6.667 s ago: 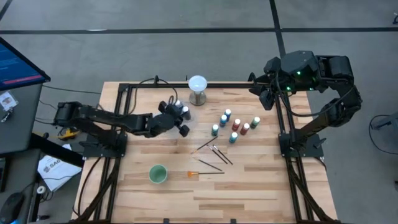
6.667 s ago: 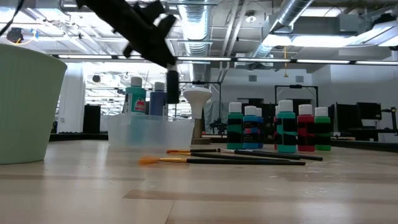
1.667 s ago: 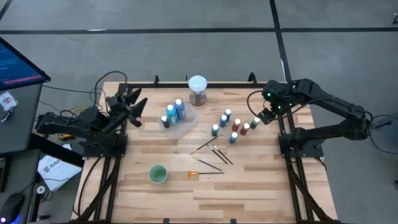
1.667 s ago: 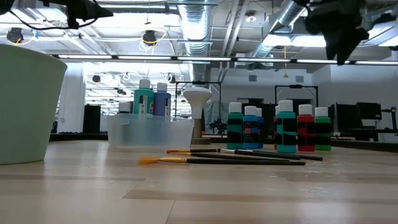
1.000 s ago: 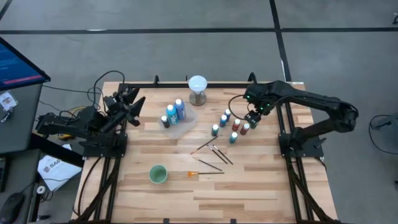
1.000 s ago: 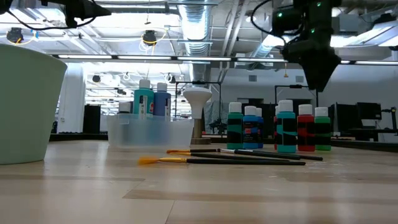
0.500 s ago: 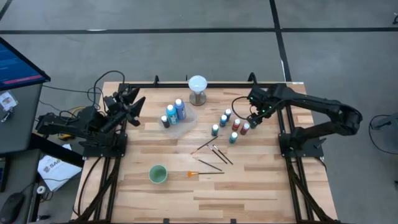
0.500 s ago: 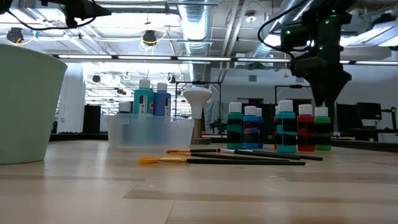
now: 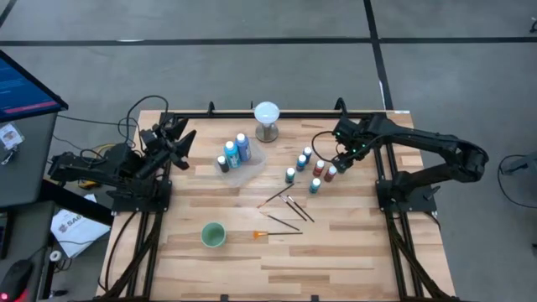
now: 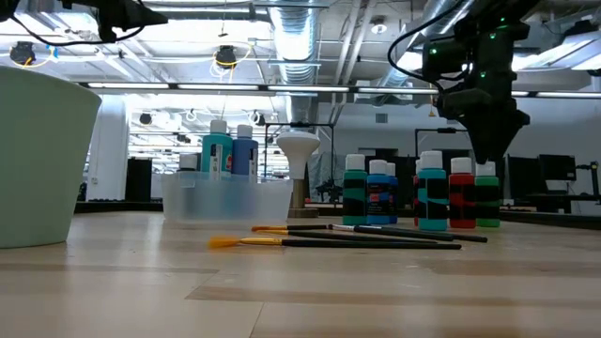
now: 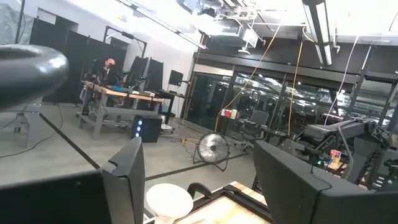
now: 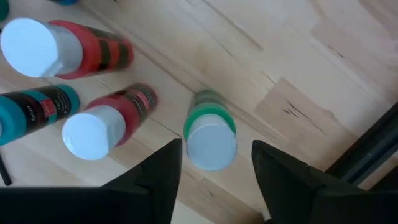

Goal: Pick & Place Paint Supplies
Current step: Put the small green bottle into the white bin

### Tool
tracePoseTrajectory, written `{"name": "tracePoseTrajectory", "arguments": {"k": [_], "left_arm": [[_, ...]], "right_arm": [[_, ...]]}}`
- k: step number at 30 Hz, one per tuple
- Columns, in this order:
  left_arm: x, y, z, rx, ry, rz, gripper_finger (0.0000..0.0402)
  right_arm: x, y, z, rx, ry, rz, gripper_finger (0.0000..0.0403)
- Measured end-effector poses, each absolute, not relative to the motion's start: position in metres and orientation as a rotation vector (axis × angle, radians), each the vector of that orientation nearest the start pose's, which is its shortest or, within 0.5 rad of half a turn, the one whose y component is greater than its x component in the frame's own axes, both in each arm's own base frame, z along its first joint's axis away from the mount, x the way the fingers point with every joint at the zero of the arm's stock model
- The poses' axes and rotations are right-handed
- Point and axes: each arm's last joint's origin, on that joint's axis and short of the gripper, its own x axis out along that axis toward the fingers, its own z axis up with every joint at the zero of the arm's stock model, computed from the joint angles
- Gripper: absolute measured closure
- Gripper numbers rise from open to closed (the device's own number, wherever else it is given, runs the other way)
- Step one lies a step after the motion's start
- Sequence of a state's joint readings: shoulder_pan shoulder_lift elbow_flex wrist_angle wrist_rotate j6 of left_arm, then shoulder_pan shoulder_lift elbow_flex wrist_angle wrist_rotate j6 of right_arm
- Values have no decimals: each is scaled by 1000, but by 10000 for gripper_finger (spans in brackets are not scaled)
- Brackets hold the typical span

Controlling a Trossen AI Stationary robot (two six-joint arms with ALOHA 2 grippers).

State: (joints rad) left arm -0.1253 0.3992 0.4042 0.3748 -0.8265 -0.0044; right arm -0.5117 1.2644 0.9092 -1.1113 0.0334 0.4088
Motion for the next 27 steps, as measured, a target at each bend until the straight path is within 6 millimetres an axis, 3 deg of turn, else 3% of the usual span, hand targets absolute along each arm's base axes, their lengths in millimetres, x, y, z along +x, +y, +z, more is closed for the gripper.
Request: {"name": "tracePoseTrajectory", "arguments": {"k": [19,27], "left_arm": [[104,8,300,-182,-346,691,192],[104,8,300,-182,-346,692,192]], "right_arm": [[173,-98,231,665,1369,-722,396],[172,-98,232,663,1367,-716,370]]}}
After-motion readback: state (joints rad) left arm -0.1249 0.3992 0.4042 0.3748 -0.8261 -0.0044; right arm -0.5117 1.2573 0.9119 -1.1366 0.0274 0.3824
